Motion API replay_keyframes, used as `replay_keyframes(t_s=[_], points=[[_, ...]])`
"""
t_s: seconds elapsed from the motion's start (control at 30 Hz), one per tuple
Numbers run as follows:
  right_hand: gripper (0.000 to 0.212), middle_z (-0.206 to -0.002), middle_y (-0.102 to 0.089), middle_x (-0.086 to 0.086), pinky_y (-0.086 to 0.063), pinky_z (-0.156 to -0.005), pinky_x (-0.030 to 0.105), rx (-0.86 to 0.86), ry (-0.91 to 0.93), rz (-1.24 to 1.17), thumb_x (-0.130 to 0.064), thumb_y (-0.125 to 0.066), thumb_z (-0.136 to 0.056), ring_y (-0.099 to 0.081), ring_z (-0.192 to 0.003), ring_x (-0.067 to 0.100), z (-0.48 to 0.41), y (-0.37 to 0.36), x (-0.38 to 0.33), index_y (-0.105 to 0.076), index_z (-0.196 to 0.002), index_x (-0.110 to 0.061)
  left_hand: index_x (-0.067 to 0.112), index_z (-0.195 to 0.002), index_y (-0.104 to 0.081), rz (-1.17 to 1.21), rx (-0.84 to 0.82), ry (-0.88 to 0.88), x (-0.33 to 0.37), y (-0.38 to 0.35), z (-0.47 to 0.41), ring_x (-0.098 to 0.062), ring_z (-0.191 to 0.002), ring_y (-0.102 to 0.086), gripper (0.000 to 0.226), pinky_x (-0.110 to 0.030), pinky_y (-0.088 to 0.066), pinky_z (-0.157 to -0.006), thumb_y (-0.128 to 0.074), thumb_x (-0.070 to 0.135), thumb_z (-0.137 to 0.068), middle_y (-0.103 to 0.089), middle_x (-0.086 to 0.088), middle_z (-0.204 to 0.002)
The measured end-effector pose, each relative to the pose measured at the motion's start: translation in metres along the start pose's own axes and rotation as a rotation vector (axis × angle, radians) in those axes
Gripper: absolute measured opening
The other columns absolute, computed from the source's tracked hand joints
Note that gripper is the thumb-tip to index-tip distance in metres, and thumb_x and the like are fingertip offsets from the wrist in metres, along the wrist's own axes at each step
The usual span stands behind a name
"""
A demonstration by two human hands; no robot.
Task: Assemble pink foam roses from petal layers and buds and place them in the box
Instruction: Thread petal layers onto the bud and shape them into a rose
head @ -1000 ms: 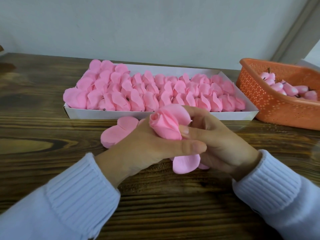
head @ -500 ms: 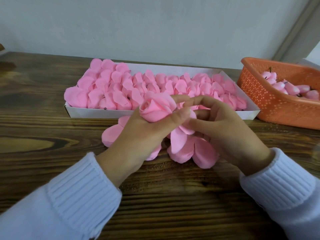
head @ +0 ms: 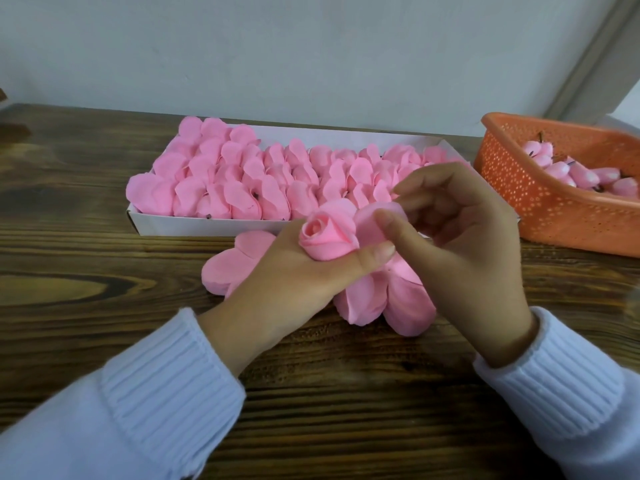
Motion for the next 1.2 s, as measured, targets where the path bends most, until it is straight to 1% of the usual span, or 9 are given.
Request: replay_keyframes(t_s=[0.27, 0.37, 0.53, 0.63, 0.73, 0.83, 0.97, 1.1, 1.2], points=[[0.023, -0.078, -0.067, -0.008, -0.05, -0.066, 0.014, -0.061, 0.052, -0.172, 0.002, -0.066, -0.082, -0.065, -0.073, 0.003, 0.001, -0.002, -0.009, -0.055, -0.095, -0.013, 0.027, -0.061, -0.061, -0.043, -0.076, -0.046, 0.002, -0.001, 0.001, 0.011, -0.033, -0.046, 0.027, 0.001, -0.03, -0.037, -0.066, 0.013, -0.084, -0.049, 0.019, -0.035], [0.014, -0.084, -0.066, 0.002, -0.05, -0.068, 0.018, -0.06, 0.043, -0.253, -0.001, -0.061, -0.089, -0.064, -0.077, 0.008, 0.002, -0.003, -0.009, -0.054, -0.097, -0.01, 0.012, -0.073, -0.063, -0.013, -0.046, -0.028, 0.001, 0.003, -0.001, 0.008, -0.03, -0.044, 0.021, -0.001, -0.028, -0.035, -0.07, 0.031, -0.077, -0.05, 0.016, -0.036], [0.016, -0.083, -0.056, 0.006, -0.049, -0.073, 0.025, -0.13, -0.292, -0.421, -0.01, -0.047, -0.085, -0.058, -0.077, 0.013, 0.002, -0.014, 0.009, -0.051, -0.1, -0.008, 0.019, -0.071, -0.07, 0.168, 0.073, 0.028, -0.005, 0.011, -0.006, -0.01, -0.026, -0.033, 0.028, -0.009, -0.024, -0.035, -0.073, 0.046, -0.064, -0.049, -0.013, -0.046], [0.045, -0.093, -0.061, 0.012, -0.05, -0.081, 0.029, -0.34, -0.405, -0.515, -0.005, -0.053, -0.08, -0.061, -0.086, 0.016, 0.009, -0.027, 0.014, -0.044, -0.122, -0.014, 0.0, -0.106, -0.062, 0.295, 0.035, 0.011, -0.005, 0.011, -0.008, -0.027, -0.058, -0.058, 0.066, -0.026, -0.048, -0.048, -0.072, 0.05, -0.065, -0.057, -0.029, -0.088], [0.058, -0.097, -0.062, 0.016, -0.051, -0.083, 0.034, -0.399, -0.39, -0.574, -0.004, -0.057, -0.083, -0.061, -0.089, 0.021, 0.016, -0.034, 0.011, -0.036, -0.134, -0.02, 0.01, -0.095, -0.066, 0.314, -0.018, 0.036, -0.004, 0.007, -0.006, -0.034, -0.098, -0.059, 0.067, -0.047, -0.045, -0.089, -0.086, 0.056, -0.051, -0.057, -0.023, -0.102], [0.058, -0.093, -0.066, 0.012, -0.048, -0.083, 0.044, -0.332, -0.434, -0.673, -0.012, -0.064, -0.078, -0.058, -0.091, 0.031, 0.019, -0.036, 0.01, -0.043, -0.131, -0.023, 0.019, -0.07, -0.068, 0.296, -0.05, -0.006, -0.004, 0.005, -0.006, -0.032, -0.099, -0.063, 0.046, -0.043, -0.05, -0.087, -0.085, 0.056, -0.051, -0.061, -0.019, -0.095], [0.061, -0.11, -0.061, 0.021, -0.048, -0.088, 0.049, -0.266, -0.523, -0.709, -0.019, -0.068, -0.072, -0.057, -0.098, 0.037, 0.021, -0.037, 0.01, -0.047, -0.13, -0.017, 0.022, -0.072, -0.066, 0.322, -0.083, -0.023, 0.0, 0.002, -0.003, -0.021, -0.067, -0.062, 0.045, -0.025, -0.05, -0.056, -0.081, 0.06, -0.052, -0.061, -0.014, -0.082], [0.059, -0.113, -0.054, 0.035, -0.049, -0.079, 0.044, -0.257, -0.596, -0.763, -0.009, -0.064, -0.08, -0.053, -0.096, 0.039, 0.02, -0.038, 0.01, -0.043, -0.134, -0.006, 0.028, -0.067, -0.071, 0.235, -0.068, -0.032, -0.001, 0.001, -0.002, -0.008, -0.056, -0.064, 0.026, -0.021, -0.053, -0.059, -0.079, 0.052, -0.058, -0.064, 0.002, -0.06], [0.056, -0.107, -0.051, 0.04, -0.037, -0.074, 0.046, -0.301, -0.644, -0.836, -0.011, -0.062, -0.078, -0.048, -0.092, 0.043, 0.018, -0.039, 0.01, -0.045, -0.131, 0.001, 0.016, -0.087, -0.071, 0.16, -0.076, 0.0, -0.004, 0.003, -0.001, -0.025, -0.076, -0.069, 0.034, -0.036, -0.056, -0.072, -0.077, 0.04, -0.062, -0.07, -0.017, -0.08]])
Point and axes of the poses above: each hand's wrist, its own z-axis away from the middle knuckle, its own y-axis out of the back of the hand, x = y × z, the point moved 4 cm from there along -z, towards the middle knuckle
